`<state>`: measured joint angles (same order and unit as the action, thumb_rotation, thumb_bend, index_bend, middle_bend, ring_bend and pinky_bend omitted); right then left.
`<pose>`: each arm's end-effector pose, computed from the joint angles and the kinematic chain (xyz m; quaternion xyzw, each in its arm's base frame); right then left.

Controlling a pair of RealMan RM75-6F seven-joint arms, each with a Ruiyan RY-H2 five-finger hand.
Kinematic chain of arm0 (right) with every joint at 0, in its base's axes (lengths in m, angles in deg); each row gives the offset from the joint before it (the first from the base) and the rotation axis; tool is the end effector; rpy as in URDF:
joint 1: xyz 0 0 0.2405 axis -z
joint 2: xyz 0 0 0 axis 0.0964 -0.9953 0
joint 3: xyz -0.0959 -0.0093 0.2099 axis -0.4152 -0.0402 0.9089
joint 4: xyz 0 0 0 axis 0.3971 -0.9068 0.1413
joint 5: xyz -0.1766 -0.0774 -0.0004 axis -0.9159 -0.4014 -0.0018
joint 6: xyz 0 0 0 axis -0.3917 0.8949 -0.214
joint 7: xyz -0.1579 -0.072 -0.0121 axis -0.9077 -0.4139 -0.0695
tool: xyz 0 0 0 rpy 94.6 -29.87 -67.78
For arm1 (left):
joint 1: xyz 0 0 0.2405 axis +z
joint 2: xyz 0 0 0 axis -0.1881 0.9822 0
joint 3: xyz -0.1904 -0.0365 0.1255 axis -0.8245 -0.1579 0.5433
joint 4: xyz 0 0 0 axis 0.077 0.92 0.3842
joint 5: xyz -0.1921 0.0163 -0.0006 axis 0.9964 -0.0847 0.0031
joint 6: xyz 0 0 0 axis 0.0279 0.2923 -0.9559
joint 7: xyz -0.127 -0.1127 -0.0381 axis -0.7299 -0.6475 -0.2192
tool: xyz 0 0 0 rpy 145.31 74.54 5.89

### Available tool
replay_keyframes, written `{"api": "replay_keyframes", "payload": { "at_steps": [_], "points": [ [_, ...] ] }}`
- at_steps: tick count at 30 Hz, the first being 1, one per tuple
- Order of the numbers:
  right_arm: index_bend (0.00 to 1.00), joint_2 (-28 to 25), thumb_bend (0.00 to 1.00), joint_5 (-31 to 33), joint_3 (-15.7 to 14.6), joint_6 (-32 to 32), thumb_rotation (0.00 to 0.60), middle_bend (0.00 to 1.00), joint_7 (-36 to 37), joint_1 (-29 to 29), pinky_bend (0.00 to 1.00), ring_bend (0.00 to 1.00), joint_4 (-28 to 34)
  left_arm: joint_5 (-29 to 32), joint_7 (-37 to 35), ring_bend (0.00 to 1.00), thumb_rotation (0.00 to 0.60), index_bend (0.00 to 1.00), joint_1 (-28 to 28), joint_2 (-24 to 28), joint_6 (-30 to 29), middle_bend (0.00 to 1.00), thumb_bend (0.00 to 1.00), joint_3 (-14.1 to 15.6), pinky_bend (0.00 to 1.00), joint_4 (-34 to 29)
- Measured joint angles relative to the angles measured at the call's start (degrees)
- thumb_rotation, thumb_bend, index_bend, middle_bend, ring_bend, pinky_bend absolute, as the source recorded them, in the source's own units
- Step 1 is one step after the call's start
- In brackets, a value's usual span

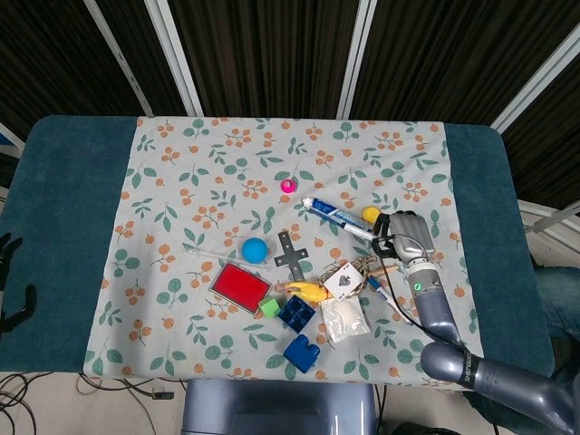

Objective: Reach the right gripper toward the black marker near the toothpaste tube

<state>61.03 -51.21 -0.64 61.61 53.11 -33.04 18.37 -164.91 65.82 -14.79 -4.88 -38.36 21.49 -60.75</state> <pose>-0.1703 -0.3817 0.0420 0.5987 -0.4952 0.3834 0.4993 -0.2818 0.2109 0.1843 -0.5283 -0.4238 -0.4222 0.6026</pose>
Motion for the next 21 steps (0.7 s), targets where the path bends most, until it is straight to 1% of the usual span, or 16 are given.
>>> {"api": "replay_keyframes", "payload": {
  "at_steps": [5,9,12,17,21],
  "points": [
    [0.63,-5.86,0.47,0.61,3.36,-1.36,0.6,0.62,7.65,1.81,0.25,0.36,8.92,-0.13,-0.14,0.02,0.6,0.06,0.25,0.01,-0.3,0.0,0.52,0.13,0.02,-0.2],
    [0.63,-12.43,0.47,1.74,6.68,-5.48,0.6,0.62,16.3,3.82,0.25,0.36,15.95,-0.21,-0.19,0.02,0.6,0.06,0.35,-0.01,-0.53,0.0,0.52,0.1,0.02,-0.26],
    [0.63,-17.65,0.47,1.9,8.92,-9.33,0.6,0.62,22.85,5.54,0.25,0.36,19.81,-0.21,-0.21,0.02,0.6,0.06,0.4,-0.06,-0.56,0.0,0.52,0.12,0.02,-0.25],
    [0.64,-22.55,0.47,0.63,12.7,-15.7,0.6,0.62,34.27,8.33,0.25,0.36,22.97,-0.33,-0.26,0.02,0.6,0.06,0.48,-0.09,-0.69,0.0,0.52,0.15,0.02,-0.23],
    [0.64,-25.3,0.47,-2.92,15.94,-21.19,0.6,0.62,44.79,10.99,0.25,0.36,23.79,-0.29,-0.31,0.02,0.6,0.06,0.52,-0.1,-0.75,0.0,0.52,0.1,0.02,-0.22]
  ]
}}
